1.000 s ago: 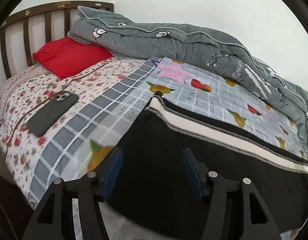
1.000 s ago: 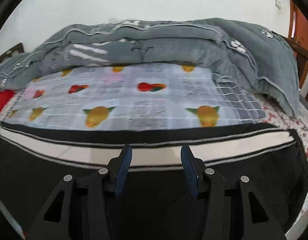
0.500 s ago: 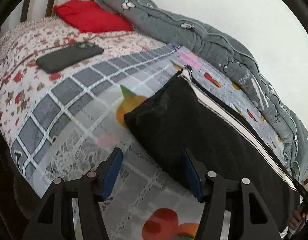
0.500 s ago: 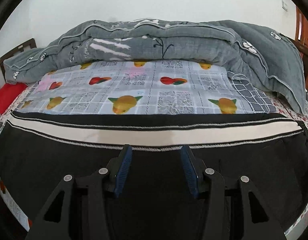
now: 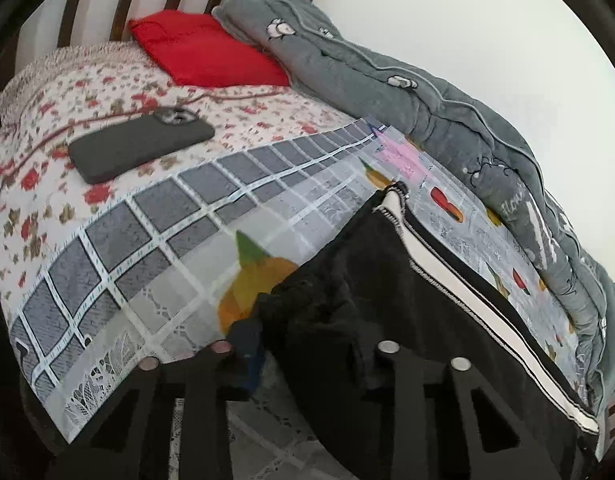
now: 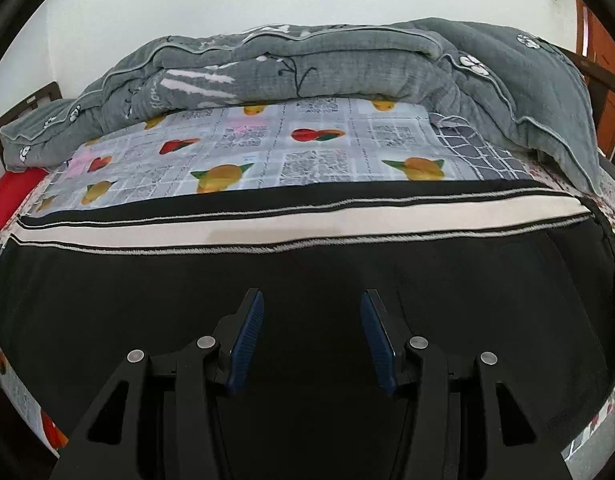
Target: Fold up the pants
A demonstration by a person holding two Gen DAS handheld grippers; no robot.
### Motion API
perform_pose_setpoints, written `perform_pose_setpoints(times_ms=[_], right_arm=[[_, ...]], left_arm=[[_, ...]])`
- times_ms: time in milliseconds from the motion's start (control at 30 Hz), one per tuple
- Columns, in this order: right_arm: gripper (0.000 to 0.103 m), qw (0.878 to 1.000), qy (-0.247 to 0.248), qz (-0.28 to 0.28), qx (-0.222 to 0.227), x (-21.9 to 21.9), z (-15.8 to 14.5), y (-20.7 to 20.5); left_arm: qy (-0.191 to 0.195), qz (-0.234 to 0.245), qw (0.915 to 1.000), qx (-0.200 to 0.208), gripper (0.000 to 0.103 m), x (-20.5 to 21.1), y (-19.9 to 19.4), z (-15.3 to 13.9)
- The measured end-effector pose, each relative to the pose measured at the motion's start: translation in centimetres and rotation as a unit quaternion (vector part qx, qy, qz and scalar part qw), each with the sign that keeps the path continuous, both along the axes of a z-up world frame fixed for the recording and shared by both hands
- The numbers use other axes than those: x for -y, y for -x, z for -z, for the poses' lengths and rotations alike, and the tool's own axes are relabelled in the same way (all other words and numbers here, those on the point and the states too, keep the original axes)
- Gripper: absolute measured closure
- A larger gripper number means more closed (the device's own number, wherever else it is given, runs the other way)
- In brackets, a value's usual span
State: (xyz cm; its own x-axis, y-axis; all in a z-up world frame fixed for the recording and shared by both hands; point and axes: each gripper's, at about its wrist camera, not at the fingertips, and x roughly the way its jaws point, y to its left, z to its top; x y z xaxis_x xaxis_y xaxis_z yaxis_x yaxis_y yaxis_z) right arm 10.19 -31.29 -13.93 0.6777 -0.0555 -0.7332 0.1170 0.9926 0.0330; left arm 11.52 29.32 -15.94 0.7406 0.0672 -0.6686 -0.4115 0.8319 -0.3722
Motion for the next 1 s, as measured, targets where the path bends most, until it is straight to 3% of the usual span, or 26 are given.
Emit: perform_pose_setpoints(times_ms=[300, 567, 800, 1000], right_arm=[[0.053, 0.999, 0.023, 0.018, 0.040, 2.8, -1.5, 3.3], [0.053, 0.997, 0.013, 0.034, 0.069, 6.3, -2.0, 6.9], [0.053, 0.995, 0.001, 0.041, 0.095, 8.2, -2.0, 9.4], [0.053, 0.995, -0.025, 0.035, 0.089, 9.5, -0.6, 10.3]], left_arm=[[-0.063, 0.045, 0.9953, 0.059, 0.080, 6.5, -0.5, -6.4], [-0.133, 0.139, 0.9763, 0.098, 0.080, 19.3, -0.6, -11.0], [-0.145, 0.227, 0.9590, 0.089, 0.080, 30.9, -0.2, -10.6], [-0.132, 0.317, 0.9382, 0.041, 0.080, 39.2, 1.3, -6.3]])
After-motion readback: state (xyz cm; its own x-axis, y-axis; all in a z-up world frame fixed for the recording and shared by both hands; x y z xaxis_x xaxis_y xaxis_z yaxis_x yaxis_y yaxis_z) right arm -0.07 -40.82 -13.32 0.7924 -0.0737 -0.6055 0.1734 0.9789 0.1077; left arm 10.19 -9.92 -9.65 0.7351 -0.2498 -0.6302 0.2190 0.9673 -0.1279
